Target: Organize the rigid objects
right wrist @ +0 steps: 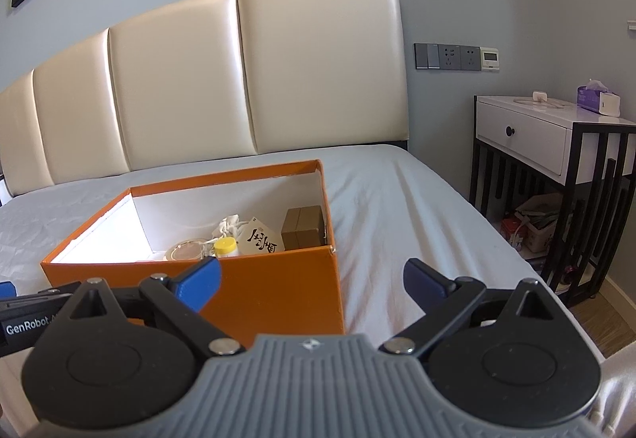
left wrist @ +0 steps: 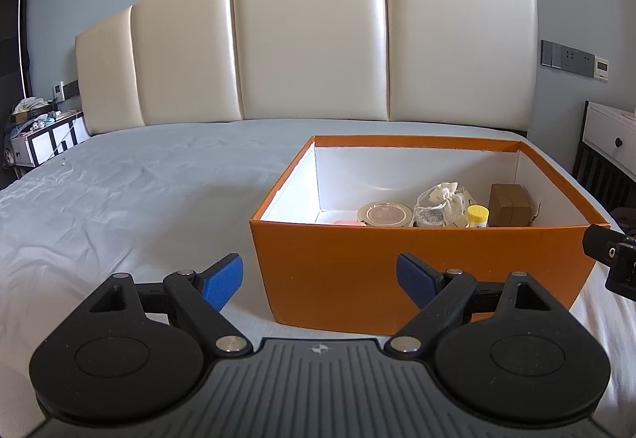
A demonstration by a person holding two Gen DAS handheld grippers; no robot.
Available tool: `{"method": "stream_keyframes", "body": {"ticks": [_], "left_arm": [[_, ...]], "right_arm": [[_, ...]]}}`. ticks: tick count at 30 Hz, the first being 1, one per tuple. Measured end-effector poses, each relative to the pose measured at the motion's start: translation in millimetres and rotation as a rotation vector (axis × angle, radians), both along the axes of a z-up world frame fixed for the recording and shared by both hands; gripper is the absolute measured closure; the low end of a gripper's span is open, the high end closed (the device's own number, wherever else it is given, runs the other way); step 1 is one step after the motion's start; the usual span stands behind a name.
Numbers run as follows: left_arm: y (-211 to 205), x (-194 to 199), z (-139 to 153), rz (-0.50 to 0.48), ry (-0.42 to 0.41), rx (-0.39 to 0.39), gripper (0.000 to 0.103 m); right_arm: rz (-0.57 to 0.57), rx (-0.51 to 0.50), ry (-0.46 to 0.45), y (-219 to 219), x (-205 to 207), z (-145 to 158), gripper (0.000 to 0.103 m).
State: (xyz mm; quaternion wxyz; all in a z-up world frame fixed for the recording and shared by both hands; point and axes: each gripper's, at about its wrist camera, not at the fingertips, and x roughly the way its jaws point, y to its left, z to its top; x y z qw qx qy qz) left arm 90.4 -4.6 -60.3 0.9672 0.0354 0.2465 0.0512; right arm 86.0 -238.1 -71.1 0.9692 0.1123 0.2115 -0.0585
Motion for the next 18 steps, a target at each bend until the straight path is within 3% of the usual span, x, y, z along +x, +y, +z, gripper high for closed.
{"method": "stream_keyframes", "body": {"ticks": [18], "left_arm": [[1.2,-0.9,0.1,0.002,-0.002,-0.002,0.001]], "right_arm": [[-0.006,0.001,0.013,1.5,0.5,-0.8,0.006]]}}
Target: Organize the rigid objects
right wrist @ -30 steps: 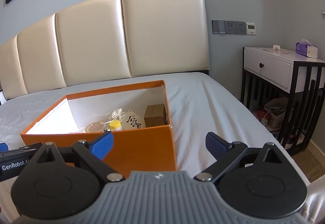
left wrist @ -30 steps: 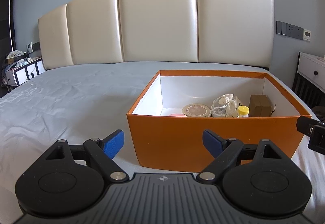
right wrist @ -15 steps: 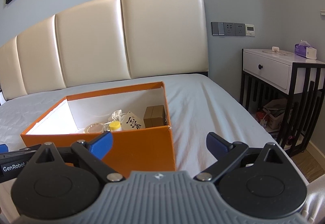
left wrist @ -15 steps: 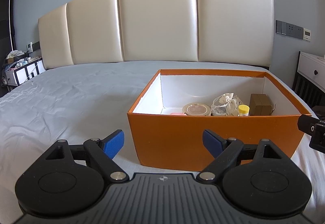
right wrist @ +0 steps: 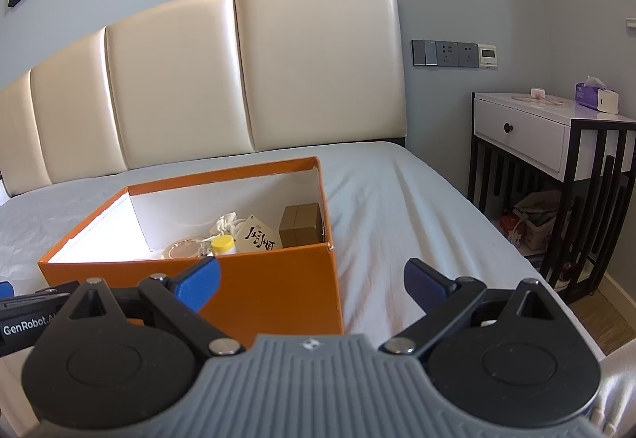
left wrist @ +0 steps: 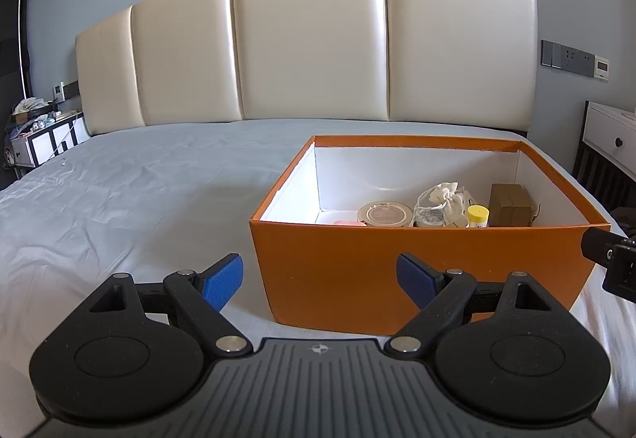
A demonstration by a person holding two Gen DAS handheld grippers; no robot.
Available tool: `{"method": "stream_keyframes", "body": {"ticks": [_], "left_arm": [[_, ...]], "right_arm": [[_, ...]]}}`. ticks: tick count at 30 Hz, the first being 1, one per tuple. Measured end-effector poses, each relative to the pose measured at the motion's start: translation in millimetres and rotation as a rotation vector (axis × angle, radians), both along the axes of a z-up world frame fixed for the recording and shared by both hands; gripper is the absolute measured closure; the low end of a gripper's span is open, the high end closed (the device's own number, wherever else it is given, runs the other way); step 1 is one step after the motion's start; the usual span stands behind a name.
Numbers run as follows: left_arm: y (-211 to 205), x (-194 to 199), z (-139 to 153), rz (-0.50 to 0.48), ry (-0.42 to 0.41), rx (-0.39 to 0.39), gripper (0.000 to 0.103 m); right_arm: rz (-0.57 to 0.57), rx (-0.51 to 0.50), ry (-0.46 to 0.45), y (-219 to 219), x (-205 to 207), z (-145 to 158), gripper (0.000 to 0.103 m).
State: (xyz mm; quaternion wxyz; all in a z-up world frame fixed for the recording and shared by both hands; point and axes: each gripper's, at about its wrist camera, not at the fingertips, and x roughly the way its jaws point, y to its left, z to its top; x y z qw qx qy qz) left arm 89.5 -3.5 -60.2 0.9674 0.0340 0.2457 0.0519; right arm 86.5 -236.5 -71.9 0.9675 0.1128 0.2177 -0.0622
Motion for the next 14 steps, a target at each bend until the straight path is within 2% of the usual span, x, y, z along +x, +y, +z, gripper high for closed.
{"method": "stream_keyframes", "body": {"ticks": [14], "left_arm": [[2.9,-1.9,2.1,-0.012,-0.017,-0.014,0.001]], "right_arm": [[-0.003,-0.023,0.016,4.1,1.9,-1.2,0.006]]}}
